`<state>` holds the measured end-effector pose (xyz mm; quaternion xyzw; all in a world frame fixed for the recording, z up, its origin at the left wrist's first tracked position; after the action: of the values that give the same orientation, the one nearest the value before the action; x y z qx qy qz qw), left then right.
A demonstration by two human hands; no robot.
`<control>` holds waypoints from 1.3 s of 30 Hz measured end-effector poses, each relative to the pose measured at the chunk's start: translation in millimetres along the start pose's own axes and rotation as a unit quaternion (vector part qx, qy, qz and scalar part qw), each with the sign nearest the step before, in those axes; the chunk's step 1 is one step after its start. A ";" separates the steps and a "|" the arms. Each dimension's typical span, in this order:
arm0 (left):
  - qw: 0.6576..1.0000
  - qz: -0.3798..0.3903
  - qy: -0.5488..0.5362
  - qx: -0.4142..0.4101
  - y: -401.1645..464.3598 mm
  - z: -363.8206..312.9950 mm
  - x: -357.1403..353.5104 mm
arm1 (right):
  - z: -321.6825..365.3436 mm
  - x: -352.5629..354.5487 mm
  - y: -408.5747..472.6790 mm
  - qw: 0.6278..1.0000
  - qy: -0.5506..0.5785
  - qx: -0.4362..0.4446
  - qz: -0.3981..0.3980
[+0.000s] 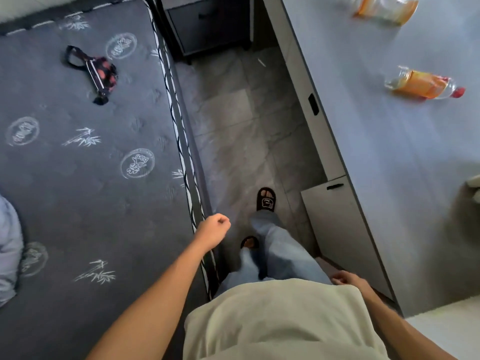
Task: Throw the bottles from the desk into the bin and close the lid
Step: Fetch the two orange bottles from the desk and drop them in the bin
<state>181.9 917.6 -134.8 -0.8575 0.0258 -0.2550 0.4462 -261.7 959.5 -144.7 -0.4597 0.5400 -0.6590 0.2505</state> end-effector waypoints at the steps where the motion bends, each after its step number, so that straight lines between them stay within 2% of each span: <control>1: 1.000 0.001 0.002 -0.006 15.6 -17.0 9.1 | 1.2 5.8 6.0 1.000 0.004 -0.013 0.009; 6: 0.998 0.016 0.051 -0.014 67.9 -66.9 43.0 | 57.3 68.6 39.6 0.999 0.038 -0.010 -0.009; 10: 0.998 0.030 0.058 0.022 90.7 -60.7 62.4 | 146.2 138.0 57.8 0.998 0.044 0.034 -0.042; 17: 0.983 0.067 0.157 0.073 108.0 -35.3 110.9 | 310.5 244.6 76.6 0.984 0.066 0.137 -0.093; 20: 0.973 0.106 0.185 0.089 127.5 -34.6 136.9 | 356.4 278.1 89.4 0.981 0.089 0.145 -0.095; 23: 0.971 0.114 0.193 0.081 166.0 -57.8 175.5 | 385.0 298.9 99.9 0.980 0.108 0.133 -0.101; 26: 0.964 0.118 0.232 0.058 213.1 -110.4 213.7 | 395.3 305.3 102.4 0.979 0.143 0.105 -0.096; 31: 0.955 0.111 0.273 -0.026 286.1 -238.4 246.6 | 379.7 299.7 91.7 0.972 0.205 0.038 -0.110; 35: 0.938 0.133 0.306 -0.092 327.5 -343.9 236.9 | 354.5 274.4 81.1 0.969 0.228 -0.021 -0.092; 39: 0.913 0.173 0.334 -0.160 351.0 -429.7 201.6 | 329.8 249.0 72.5 0.949 0.299 -0.079 -0.068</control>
<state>223.6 328.9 -121.8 -0.7645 0.3618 -0.4376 0.3054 -97.2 573.8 -131.4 -0.2954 0.6079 -0.7370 -0.0050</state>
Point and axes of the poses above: each hand's wrist, its own y-axis towards the middle knuckle, its own x-axis out of the back of the hand, z = x × y, the point moved 10 cm from there along y, towards the middle knuckle, and after that the axes turned 6 degrees about -x, right-handed, at the moved point
